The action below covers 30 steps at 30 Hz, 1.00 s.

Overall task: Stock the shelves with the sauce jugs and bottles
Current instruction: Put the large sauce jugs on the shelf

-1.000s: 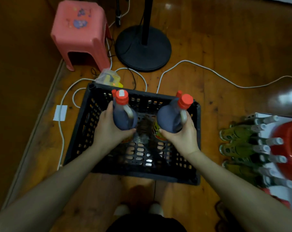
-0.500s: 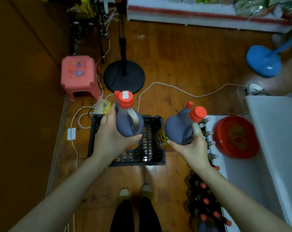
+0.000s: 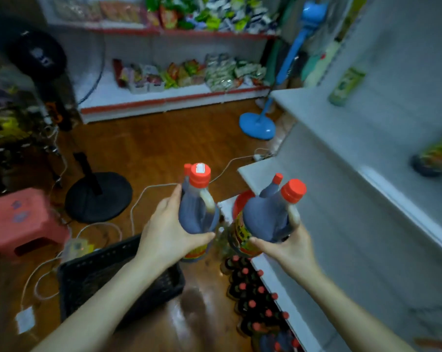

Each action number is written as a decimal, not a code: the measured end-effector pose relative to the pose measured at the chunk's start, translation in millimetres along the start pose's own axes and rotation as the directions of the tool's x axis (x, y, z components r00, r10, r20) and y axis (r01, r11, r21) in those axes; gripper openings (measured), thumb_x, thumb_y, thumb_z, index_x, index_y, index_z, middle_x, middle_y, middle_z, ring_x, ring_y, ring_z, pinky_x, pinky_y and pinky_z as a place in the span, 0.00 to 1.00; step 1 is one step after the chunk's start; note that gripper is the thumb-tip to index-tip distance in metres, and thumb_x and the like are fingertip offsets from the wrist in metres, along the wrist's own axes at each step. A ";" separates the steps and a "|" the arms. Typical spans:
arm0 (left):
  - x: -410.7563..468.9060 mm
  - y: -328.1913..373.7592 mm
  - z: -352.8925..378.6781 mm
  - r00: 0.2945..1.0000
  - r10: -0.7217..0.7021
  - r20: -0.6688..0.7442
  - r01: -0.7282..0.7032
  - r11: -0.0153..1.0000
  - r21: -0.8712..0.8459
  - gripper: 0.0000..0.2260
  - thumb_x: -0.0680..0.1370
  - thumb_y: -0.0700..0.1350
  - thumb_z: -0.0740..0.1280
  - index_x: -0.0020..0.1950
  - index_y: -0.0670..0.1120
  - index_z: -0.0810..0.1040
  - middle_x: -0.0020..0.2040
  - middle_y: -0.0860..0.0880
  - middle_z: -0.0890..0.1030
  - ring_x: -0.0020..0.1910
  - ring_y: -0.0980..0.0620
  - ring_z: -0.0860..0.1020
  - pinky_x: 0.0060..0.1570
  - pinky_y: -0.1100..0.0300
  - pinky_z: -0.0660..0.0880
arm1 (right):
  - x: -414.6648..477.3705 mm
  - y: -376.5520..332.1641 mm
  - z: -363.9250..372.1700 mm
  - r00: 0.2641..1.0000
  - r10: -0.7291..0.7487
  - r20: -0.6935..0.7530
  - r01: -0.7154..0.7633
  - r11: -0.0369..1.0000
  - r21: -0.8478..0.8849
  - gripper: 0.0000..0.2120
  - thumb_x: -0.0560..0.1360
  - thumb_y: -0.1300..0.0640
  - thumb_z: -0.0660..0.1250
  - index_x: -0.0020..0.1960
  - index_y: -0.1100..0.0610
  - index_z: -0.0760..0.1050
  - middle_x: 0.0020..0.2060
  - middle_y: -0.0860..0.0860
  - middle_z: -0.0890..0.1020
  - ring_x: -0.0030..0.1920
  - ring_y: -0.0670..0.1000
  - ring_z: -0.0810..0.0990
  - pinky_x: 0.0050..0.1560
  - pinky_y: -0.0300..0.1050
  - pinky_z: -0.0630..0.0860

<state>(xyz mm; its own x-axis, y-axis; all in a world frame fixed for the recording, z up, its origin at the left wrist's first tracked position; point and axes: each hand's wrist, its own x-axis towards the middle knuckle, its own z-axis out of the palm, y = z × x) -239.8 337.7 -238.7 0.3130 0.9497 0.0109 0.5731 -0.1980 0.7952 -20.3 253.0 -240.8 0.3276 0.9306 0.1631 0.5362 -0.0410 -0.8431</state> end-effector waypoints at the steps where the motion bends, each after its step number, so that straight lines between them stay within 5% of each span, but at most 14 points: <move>1: -0.2 16.0 8.0 0.999 0.035 0.021 -0.035 0.999 -0.001 0.51 0.59 0.57 0.78 0.75 0.54 0.54 0.69 0.51 0.68 0.65 0.49 0.69 0.59 0.53 0.71 | -6.9 2.5 -19.3 0.999 0.029 -0.024 -0.028 1.000 0.007 0.40 0.60 0.59 0.79 0.65 0.41 0.63 0.57 0.31 0.71 0.57 0.31 0.72 0.51 0.28 0.72; 4: -6.1 67.2 38.8 0.989 0.117 0.086 -0.116 0.993 -0.009 0.53 0.57 0.60 0.77 0.75 0.55 0.53 0.71 0.51 0.66 0.68 0.49 0.68 0.61 0.49 0.71 | -29.7 14.1 -81.3 0.988 0.106 -0.110 -0.103 0.994 0.040 0.39 0.56 0.53 0.81 0.64 0.52 0.69 0.55 0.38 0.76 0.58 0.44 0.76 0.46 0.27 0.73; 7: -18.0 118.6 75.4 0.974 0.194 0.113 -0.189 0.981 -0.050 0.53 0.57 0.61 0.77 0.75 0.55 0.52 0.72 0.52 0.64 0.69 0.49 0.66 0.63 0.51 0.70 | -51.1 22.9 -145.5 0.975 0.119 -0.186 -0.113 0.993 0.041 0.46 0.51 0.45 0.78 0.65 0.55 0.69 0.57 0.44 0.77 0.56 0.43 0.76 0.42 0.23 0.70; 12: -34.8 192.4 140.7 0.935 0.315 0.162 -0.305 0.949 -0.079 0.46 0.59 0.55 0.79 0.72 0.53 0.60 0.67 0.51 0.71 0.63 0.51 0.71 0.54 0.59 0.70 | -86.9 33.8 -242.7 0.956 0.119 -0.268 -0.121 0.993 0.008 0.34 0.55 0.59 0.82 0.54 0.42 0.69 0.51 0.36 0.76 0.48 0.27 0.74 0.41 0.24 0.71; 21: -36.6 300.8 233.9 0.795 0.507 0.333 -0.451 0.861 -0.233 0.36 0.54 0.61 0.74 0.59 0.64 0.63 0.52 0.61 0.72 0.52 0.57 0.73 0.45 0.63 0.71 | -136.6 63.7 -357.1 0.834 0.213 -0.510 -0.244 0.970 0.005 0.32 0.58 0.61 0.80 0.56 0.45 0.68 0.49 0.35 0.75 0.52 0.44 0.77 0.46 0.38 0.72; 24: -31.0 328.7 254.2 0.755 0.551 0.355 -0.474 0.833 -0.283 0.33 0.54 0.58 0.74 0.55 0.64 0.64 0.48 0.63 0.73 0.47 0.59 0.73 0.40 0.69 0.70 | -143.7 69.0 -379.9 0.789 0.246 -0.564 -0.273 0.961 0.037 0.34 0.57 0.59 0.81 0.60 0.49 0.71 0.54 0.44 0.79 0.57 0.48 0.77 0.51 0.44 0.75; 30: -1.3 368.1 296.9 0.711 0.591 0.380 -0.504 0.806 -0.311 0.35 0.51 0.62 0.71 0.57 0.58 0.70 0.49 0.56 0.78 0.47 0.53 0.77 0.42 0.56 0.75 | -152.4 78.6 -406.4 0.655 0.249 -0.714 -0.318 0.947 0.039 0.40 0.59 0.63 0.80 0.66 0.55 0.67 0.57 0.47 0.76 0.59 0.49 0.75 0.52 0.43 0.71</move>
<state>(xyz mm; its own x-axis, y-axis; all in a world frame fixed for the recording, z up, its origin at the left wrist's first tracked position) 195.6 191.5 -126.0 0.8494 0.4663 0.2472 0.0692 -0.5627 0.8238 288.1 -39.8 -123.6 0.9033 0.3394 0.2623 0.3733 -0.3209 -0.8704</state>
